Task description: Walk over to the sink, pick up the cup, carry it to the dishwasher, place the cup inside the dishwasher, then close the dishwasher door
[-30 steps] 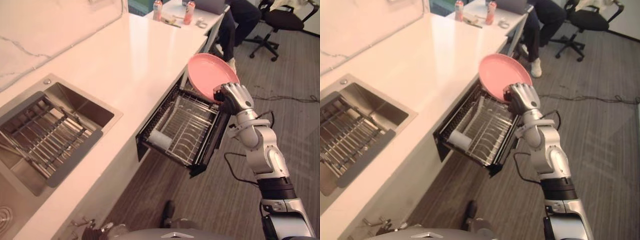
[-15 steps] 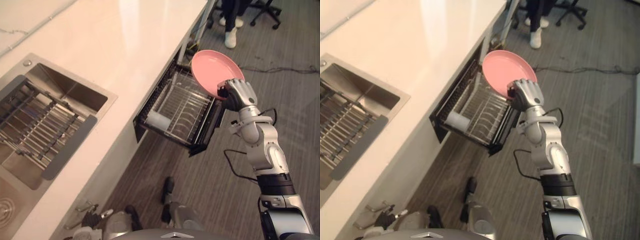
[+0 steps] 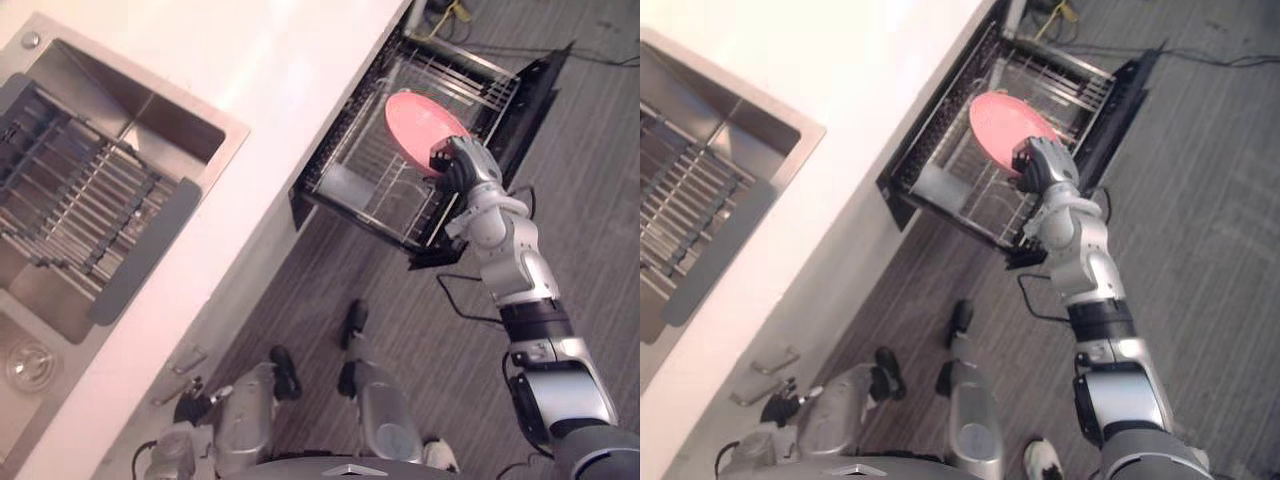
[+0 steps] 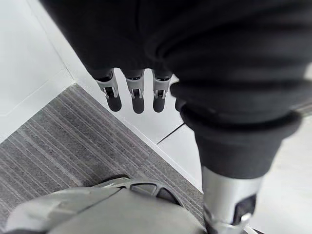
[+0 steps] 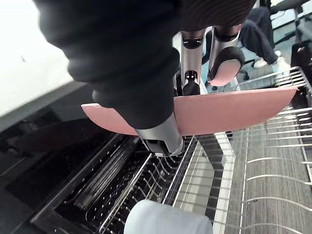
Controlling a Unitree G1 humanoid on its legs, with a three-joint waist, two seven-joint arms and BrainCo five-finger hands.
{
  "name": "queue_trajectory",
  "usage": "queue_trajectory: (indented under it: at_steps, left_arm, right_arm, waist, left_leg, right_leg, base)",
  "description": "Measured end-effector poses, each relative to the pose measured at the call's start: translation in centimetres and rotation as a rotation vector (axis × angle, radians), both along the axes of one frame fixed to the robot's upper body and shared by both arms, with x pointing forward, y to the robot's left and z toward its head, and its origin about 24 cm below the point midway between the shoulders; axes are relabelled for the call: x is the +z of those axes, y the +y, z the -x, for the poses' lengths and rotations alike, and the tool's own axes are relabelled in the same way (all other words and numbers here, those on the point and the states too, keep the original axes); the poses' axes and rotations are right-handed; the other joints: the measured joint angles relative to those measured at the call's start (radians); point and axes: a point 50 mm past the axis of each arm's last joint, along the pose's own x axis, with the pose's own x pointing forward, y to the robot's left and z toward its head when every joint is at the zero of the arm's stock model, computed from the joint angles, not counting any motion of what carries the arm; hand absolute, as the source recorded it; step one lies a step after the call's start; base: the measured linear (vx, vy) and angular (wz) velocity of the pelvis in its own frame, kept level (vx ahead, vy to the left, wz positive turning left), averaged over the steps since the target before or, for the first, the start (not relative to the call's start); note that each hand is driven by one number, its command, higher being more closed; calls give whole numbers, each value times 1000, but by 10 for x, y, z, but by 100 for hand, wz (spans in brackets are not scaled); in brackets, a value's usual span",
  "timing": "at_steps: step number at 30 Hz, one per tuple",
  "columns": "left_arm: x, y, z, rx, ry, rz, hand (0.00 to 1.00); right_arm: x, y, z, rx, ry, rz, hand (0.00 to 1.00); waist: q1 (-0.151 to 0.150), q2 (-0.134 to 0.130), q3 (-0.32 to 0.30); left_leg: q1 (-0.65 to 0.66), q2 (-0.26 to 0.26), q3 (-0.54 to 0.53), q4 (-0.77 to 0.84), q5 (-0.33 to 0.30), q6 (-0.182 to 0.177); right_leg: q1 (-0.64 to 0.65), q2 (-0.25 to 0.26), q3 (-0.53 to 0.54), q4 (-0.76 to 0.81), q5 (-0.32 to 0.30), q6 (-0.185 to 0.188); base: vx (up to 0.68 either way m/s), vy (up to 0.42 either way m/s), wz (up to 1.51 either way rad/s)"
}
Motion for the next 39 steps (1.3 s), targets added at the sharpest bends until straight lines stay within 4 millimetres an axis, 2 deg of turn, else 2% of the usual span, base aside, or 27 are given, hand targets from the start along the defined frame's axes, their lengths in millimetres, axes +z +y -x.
queue_trajectory:
  at_steps: [3, 5, 7, 10, 12, 15, 18, 19, 22, 27, 30, 32, 35, 39]
  left_arm:
    - [3, -2, -8, 7, -21, 23, 0]
    - [5, -7, -16, 12, -42, 67, 0]
    - [6, -9, -20, 17, -58, 98, 0]
    - [9, -17, -27, 26, -95, 182, 0]
    - [11, -21, -32, 17, -120, 231, 0]
    - [14, -30, -40, 11, -166, 341, 0]
    - [18, -39, -45, -20, -198, 466, 0]
    - [19, -41, -47, -29, -206, 505, 0]
    - [23, -51, -52, -77, -218, 613, 0]
    - [23, -52, -51, -46, -219, 658, 0]
    - [23, -53, -51, -42, -216, 664, 0]
    - [22, -54, -51, -40, -208, 661, 0]
    - [19, -52, -47, -46, -181, 630, 0]
    - [15, -49, -41, -39, -145, 590, 0]
  right_arm:
    - [17, 3, -8, 15, -10, 8, 100]
    - [27, -2, -15, -10, 6, 19, 100]
    - [31, -6, -21, -33, 27, 26, 100]
    - [33, -20, -29, -106, 75, 5, 100]
    - [37, -29, -33, -149, 92, -15, 100]
    - [48, -47, -35, -232, 106, -47, 100]
    - [60, -62, -33, -291, 95, -72, 100]
    - [62, -68, -32, -310, 87, -84, 0]
    - [63, -82, -31, -377, 81, -142, 0]
    - [65, -84, -29, -351, 29, -307, 0]
    - [73, -88, -26, -290, -9, -460, 0]
    - [78, -91, -23, -218, -39, -625, 0]
    - [91, -76, -15, -21, -93, -727, 0]
    - [100, -61, -3, 149, -172, -763, 0]
  waist:
    - [6, 13, 30]
    - [12, 33, 46]
    - [26, 41, 50]
    - [35, 69, 66]
    - [51, 79, 72]
    - [60, 103, 84]
    - [72, 111, 86]
    - [75, 111, 86]
    - [81, 112, 85]
    - [82, 114, 84]
    - [87, 115, 84]
    - [87, 115, 83]
    - [67, 116, 83]
    - [42, 115, 83]
  left_leg:
    - [-26, -10, -8, 6, 6, 10]
    - [-63, -17, -27, 19, 13, 17]
    - [-92, -25, -29, 18, 22, 23]
    - [-127, -43, -55, 17, 39, 30]
    - [-153, -48, -57, 18, 47, 32]
    - [-193, -62, -77, 20, 58, 40]
    - [-229, -75, -78, 18, 69, 45]
    - [-240, -77, -78, 19, 71, 47]
    - [-260, -78, -79, 28, 72, 48]
    - [-261, -79, -78, 22, 77, 46]
    - [-256, -82, -81, 14, 85, 43]
    - [-227, -88, -82, -6, 90, 42]
    - [-176, -92, -108, -19, 92, 40]
    - [-105, -92, -119, -44, 93, 38]
  right_leg:
    - [-19, -10, -4, 0, 8, -2]
    - [-40, -20, -24, 0, 13, -2]
    - [-66, -28, -26, 0, 18, -3]
    - [-88, -43, -50, 0, 23, -3]
    - [-112, -49, -52, 0, 29, -6]
    - [-141, -62, -66, 0, 38, -6]
    - [-177, -73, -65, 1, 49, -8]
    - [-187, -76, -65, 0, 51, -10]
    - [-203, -78, -64, 0, 54, -12]
    - [-208, -78, -61, 0, 48, -19]
    - [-207, -78, -61, 1, 49, -18]
    - [-187, -79, -58, 1, 50, -17]
    - [-134, -79, -71, 1, 39, -16]
    - [-64, -78, -84, 0, 13, -15]
  base:
    - [-89, 124, 11]
    - [-107, 158, 25]
    - [-87, 149, 17]
    - [-68, 160, 24]
    - [-63, 170, 14]
    - [-51, 165, 17]
    - [-35, 128, 5]
    - [-30, 125, 5]
    - [-26, 118, 2]
    - [-10, 105, 0]
    - [5, 84, 0]
    - [12, 104, -2]
    - [2, 105, 6]
    - [-13, 118, 10]
